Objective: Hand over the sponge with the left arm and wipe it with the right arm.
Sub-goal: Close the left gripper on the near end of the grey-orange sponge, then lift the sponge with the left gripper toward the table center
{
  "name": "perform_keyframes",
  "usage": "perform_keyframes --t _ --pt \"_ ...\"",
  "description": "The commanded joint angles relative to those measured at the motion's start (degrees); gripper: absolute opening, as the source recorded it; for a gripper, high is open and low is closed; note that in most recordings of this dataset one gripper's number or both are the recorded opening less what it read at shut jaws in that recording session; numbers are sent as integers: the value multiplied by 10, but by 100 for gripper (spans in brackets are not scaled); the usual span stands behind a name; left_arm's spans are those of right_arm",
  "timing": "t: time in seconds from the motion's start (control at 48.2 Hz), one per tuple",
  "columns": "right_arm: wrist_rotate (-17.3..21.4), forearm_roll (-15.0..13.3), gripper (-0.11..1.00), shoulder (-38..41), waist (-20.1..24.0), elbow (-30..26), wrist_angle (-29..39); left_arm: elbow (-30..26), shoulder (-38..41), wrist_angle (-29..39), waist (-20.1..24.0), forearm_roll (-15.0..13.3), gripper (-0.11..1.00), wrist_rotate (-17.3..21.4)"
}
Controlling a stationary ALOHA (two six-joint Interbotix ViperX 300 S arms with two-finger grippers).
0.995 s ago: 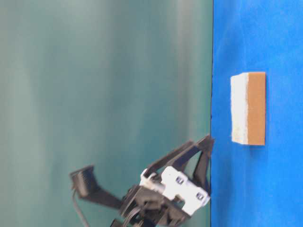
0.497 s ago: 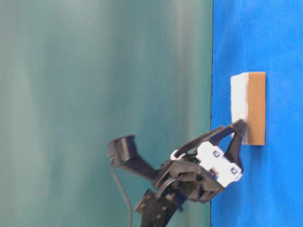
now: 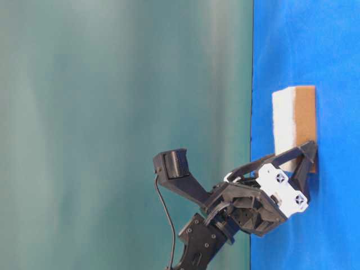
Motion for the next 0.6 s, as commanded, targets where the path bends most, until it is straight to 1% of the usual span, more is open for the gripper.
perform_keyframes --t 0.0,0.124,0.187,0.249,0.311,0.456,0.58 --pt "1 0 -1 2 -1 -8 -5 -11 -19 13 3 0 78 1" --pt "1 0 -1 2 -1 -7 -5 -8 -38 24 -1 0 47 -1" --pt "1 0 -1 2 -1 -7 -4 -5 -52 30 -7 0 39 -1" --pt "1 0 0 2 -1 -7 -4 -5 -69 40 -14 0 39 -6" --pt "1 0 0 2 -2 -8 -4 -6 -86 54 -20 0 39 -23" --pt "1 0 -1 1 -7 -8 -4 -11 -132 109 -47 -4 39 -42" --pt "1 0 -1 2 -15 -8 -4 -10 -174 151 -76 -3 39 -74"
